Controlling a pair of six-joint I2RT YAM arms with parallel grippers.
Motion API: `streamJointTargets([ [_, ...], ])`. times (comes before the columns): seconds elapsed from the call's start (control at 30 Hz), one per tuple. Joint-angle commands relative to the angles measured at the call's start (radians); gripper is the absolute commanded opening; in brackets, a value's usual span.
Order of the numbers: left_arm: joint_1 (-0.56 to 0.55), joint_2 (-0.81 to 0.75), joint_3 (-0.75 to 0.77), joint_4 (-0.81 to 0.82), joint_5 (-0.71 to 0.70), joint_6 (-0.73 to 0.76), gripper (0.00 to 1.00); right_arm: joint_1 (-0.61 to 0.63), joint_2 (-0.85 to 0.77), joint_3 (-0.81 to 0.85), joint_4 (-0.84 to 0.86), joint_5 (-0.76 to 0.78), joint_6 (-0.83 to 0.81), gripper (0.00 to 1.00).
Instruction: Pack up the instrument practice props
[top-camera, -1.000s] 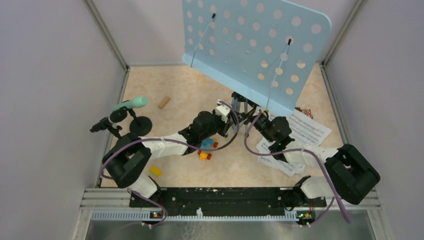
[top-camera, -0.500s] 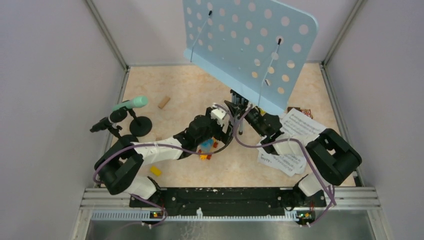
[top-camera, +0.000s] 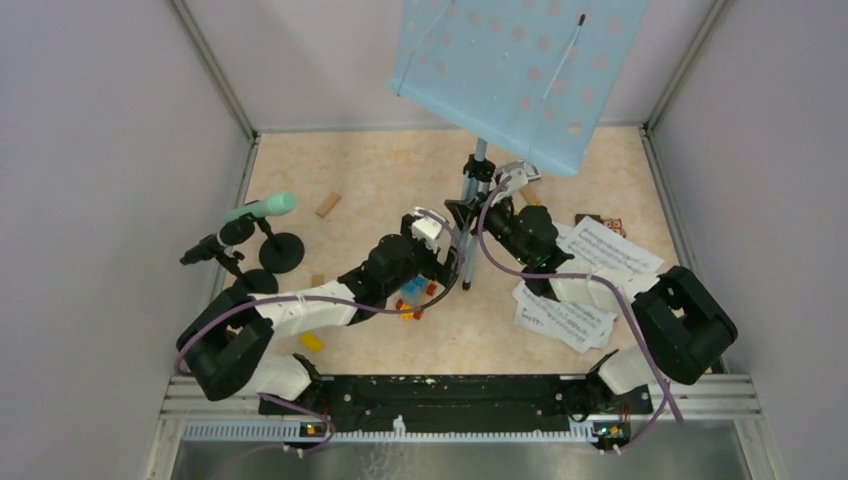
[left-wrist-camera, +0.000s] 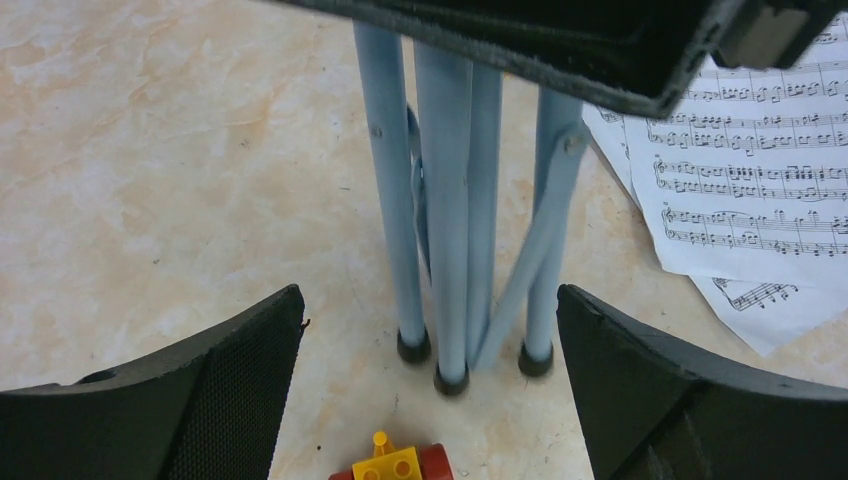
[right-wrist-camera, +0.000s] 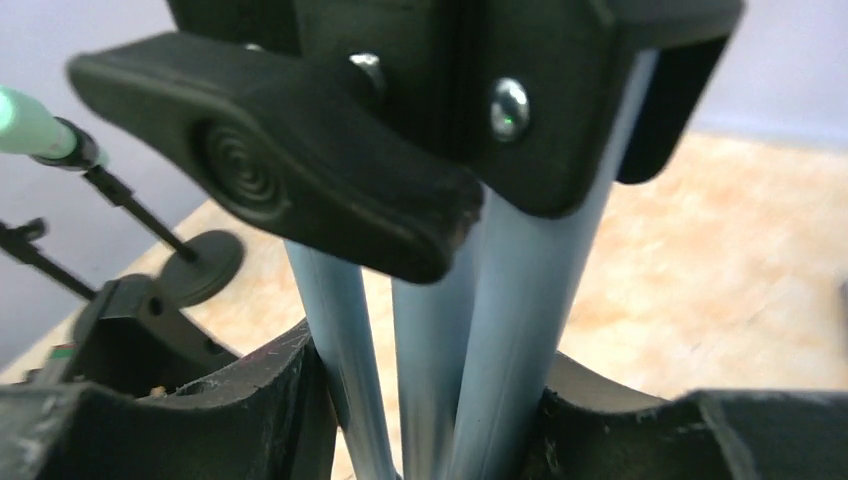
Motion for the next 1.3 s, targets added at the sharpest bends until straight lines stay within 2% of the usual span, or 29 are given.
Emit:
streamJointTargets([
  [0.0,0.001,0.044,0.054,0.056,0.019,-0.004,0.99,0.007,-0.1,0.129,0.007,-0.057,0.274,0.0],
  [0.2,0.001,0.095,0.056,0.07,0.041,-0.049,0.99,0.007,-0.102,0.226,-0.054,-0.183,0.316,0.0],
  [0.43,-0.012,0.114,-0.004,0.117,0.11,-0.201,0.81,0.007,-0.008,0.384,-0.108,-0.399,0.332,0.0],
  [0.63,-0.034,0.062,-0.058,0.08,0.038,-0.285,0.64,0.007,-0.022,0.279,-0.025,-0.302,0.388,0.0],
  [0.77,-0.035,0.046,-0.052,-0.011,0.022,-0.323,0.52,0.007,-0.038,0.197,-0.05,-0.218,0.39,0.0],
  [0.97,-0.061,0.06,-0.017,-0.146,0.025,-0.409,0.19,0.007,-0.037,0.103,-0.118,-0.17,0.352,0.0],
  [1.07,-0.095,0.073,-0.012,-0.177,-0.025,-0.472,0.17,0.007,-0.008,0.085,-0.178,-0.162,0.307,0.0],
  [1.27,-0.151,0.117,-0.009,-0.212,-0.094,-0.595,0.21,0.006,0.092,0.084,-0.261,-0.172,0.243,0.0],
])
